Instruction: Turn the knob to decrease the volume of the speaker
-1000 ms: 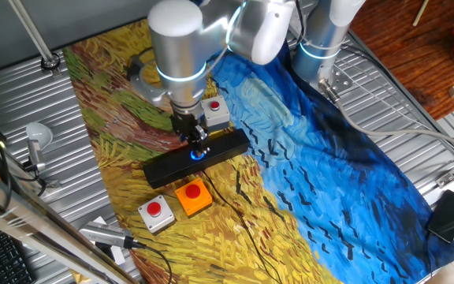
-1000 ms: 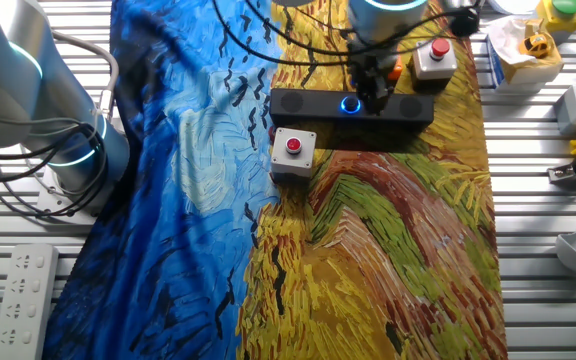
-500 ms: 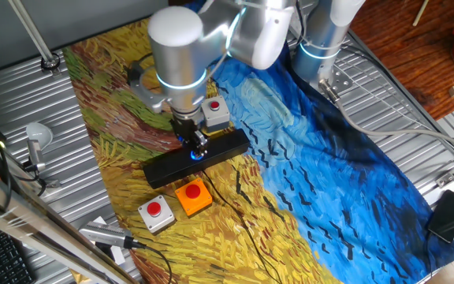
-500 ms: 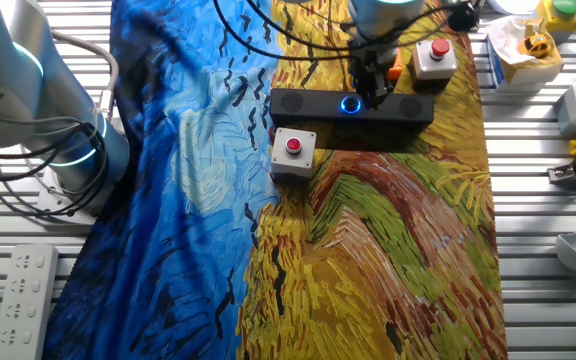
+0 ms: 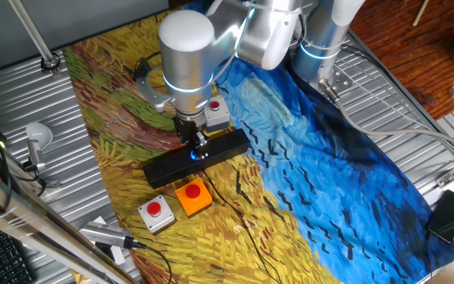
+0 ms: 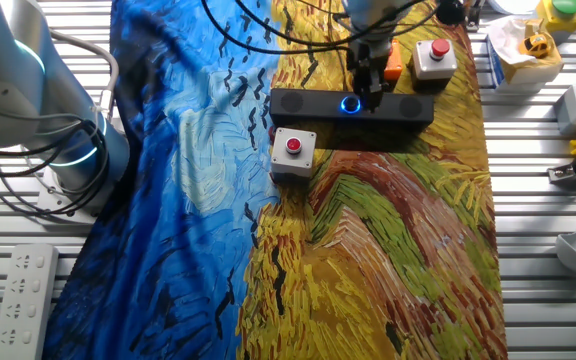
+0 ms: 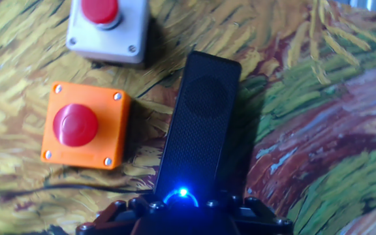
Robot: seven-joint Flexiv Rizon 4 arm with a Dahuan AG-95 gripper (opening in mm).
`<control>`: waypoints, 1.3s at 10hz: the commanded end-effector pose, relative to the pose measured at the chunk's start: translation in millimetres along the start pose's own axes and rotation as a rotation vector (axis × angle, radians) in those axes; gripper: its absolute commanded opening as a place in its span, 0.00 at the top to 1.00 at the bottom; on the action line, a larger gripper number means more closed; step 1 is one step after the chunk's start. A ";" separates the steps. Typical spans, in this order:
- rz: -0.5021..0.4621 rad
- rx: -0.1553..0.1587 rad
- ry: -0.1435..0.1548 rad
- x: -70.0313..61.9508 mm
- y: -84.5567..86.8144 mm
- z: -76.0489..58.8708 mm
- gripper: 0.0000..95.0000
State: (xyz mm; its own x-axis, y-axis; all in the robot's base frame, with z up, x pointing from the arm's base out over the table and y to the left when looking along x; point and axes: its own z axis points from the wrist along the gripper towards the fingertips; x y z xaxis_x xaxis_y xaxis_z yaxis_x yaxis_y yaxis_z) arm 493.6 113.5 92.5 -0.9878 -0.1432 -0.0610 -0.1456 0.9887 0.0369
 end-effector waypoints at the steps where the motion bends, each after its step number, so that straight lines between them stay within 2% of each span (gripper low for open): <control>1: 0.081 -0.038 0.006 0.4 0.2 0.1 0.40; 2: 0.093 -0.048 0.006 0.7 0.0 2.6 0.40; 6: 0.118 -0.046 0.011 9.9 1.9 21.0 0.40; 7: 0.118 -0.045 0.012 11.9 2.7 22.7 0.60; 13: 0.121 -0.043 0.015 16.5 4.4 25.0 0.60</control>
State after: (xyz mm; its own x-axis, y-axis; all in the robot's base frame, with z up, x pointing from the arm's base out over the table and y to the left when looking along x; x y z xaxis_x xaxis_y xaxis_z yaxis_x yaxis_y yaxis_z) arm 478.4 116.8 66.0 -0.9990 -0.0234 -0.0389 -0.0267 0.9959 0.0863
